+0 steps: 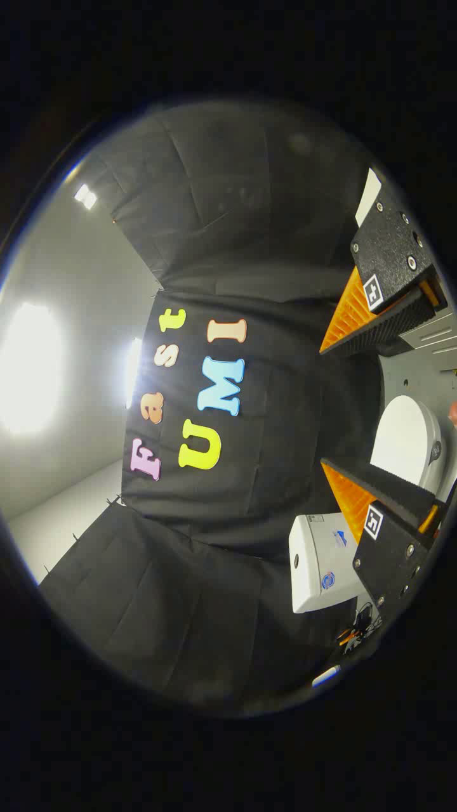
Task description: Open the toilet lid.
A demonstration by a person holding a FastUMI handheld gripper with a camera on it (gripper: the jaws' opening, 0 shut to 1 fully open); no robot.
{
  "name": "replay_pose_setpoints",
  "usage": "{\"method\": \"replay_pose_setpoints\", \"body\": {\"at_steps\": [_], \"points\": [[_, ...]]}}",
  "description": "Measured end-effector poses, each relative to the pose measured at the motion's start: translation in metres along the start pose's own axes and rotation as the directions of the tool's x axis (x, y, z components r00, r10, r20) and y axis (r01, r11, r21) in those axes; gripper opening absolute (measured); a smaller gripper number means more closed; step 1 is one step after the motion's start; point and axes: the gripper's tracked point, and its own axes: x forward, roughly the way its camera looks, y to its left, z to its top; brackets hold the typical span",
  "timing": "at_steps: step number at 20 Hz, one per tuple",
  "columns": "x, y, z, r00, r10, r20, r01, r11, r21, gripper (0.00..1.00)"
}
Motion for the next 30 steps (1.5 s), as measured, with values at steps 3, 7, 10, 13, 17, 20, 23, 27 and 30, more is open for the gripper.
{"method": "replay_pose_setpoints", "body": {"at_steps": [3, 7, 10, 13, 17, 20, 23, 27, 30], "points": [[0.0, -0.001, -0.001, 1.0, 0.005, 0.004, -0.005, 1.0, 0.031, 0.95], [0.001, -0.009, -0.005, 1.0, -0.014, -0.004, 0.014, 1.0, 0.027, 0.95], [0.0, -0.01, -0.007, 1.0, -0.019, -0.006, 0.019, 1.0, 0.025, 0.95], [0.002, -0.011, -0.008, 1.0, -0.021, -0.007, 0.021, 0.999, 0.025, 0.95], [0.006, -0.008, -0.014, 1.0, -0.016, -0.001, 0.016, 1.0, 0.012, 0.95], [0.013, 0.001, -0.015, 1.0, -0.001, 0.016, 0.001, 1.0, 0.023, 0.95], [0.022, 0.023, -0.014, 0.999, 0.037, 0.03, -0.039, 0.998, 0.053, 0.95], [0.032, 0.05, -0.031, 0.999, 0.055, 0.002, -0.054, 0.995, 0.078, 0.95], [0.044, 0.052, -0.044, 0.999, 0.024, -0.041, -0.021, 0.998, 0.064, 0.95]]}}
